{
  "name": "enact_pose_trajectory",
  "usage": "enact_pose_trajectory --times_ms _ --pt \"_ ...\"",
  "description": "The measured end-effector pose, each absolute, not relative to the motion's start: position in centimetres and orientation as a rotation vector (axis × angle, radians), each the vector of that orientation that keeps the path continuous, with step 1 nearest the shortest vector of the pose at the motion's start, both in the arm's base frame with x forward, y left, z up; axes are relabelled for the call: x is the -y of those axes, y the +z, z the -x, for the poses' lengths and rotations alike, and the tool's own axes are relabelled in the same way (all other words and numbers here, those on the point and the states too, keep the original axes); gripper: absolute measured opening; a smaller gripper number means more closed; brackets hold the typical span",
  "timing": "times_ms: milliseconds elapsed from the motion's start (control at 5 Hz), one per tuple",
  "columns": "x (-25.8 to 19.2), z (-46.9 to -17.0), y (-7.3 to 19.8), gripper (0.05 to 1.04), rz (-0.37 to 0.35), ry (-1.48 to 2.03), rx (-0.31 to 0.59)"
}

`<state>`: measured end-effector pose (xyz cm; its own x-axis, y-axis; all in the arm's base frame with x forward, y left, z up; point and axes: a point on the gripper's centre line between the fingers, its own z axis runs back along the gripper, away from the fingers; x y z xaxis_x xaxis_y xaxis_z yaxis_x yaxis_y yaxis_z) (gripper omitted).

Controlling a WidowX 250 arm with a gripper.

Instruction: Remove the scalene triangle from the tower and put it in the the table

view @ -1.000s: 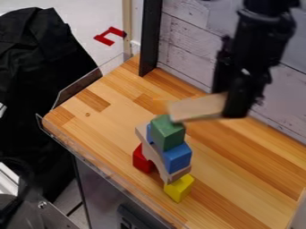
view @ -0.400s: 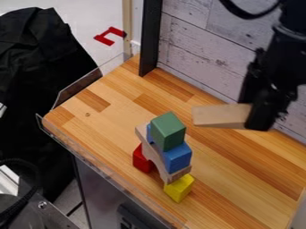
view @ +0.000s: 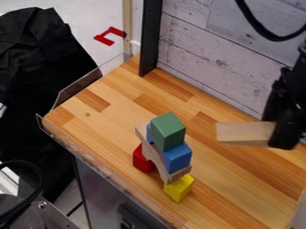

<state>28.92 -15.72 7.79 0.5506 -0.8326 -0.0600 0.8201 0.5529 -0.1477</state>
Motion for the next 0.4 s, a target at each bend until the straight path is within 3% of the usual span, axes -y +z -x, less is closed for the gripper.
enact_pose_trajectory --times_ms 400 --pt "16.2 -30.2 5.4 0.551 0.147 -0.847 -0.012"
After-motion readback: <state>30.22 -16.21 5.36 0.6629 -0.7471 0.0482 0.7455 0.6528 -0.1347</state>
